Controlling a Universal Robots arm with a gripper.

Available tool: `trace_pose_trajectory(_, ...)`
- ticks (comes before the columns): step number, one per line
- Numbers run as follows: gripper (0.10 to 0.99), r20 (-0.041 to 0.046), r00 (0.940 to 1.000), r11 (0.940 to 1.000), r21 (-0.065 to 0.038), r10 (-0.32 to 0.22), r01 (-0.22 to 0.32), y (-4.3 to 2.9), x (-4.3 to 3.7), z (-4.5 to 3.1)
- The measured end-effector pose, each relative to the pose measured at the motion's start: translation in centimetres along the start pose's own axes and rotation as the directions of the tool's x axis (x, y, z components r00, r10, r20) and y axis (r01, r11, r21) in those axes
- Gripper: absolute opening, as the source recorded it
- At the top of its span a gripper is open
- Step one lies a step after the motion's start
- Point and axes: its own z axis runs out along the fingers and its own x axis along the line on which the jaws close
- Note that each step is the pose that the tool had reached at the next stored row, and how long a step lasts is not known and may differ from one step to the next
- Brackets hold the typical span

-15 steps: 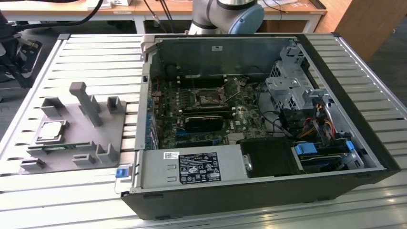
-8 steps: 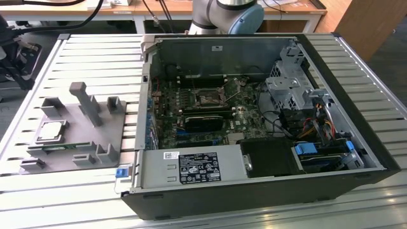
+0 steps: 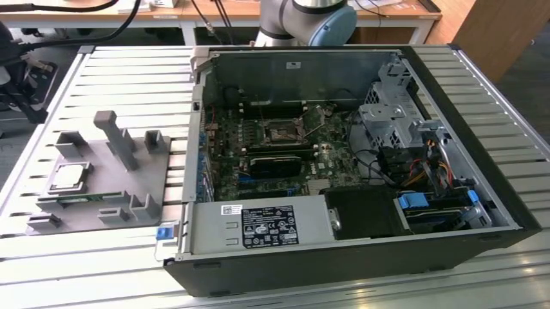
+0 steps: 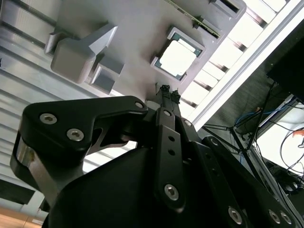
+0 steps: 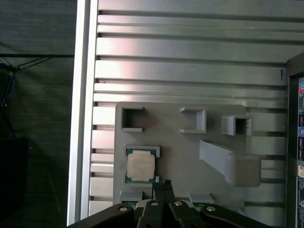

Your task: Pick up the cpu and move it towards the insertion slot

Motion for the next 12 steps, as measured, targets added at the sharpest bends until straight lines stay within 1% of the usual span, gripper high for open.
trace_pose_trajectory(12,0.106,0.0002,1.0,1.0,0.0,0.0,0.0,-0.01,0.09,0.42)
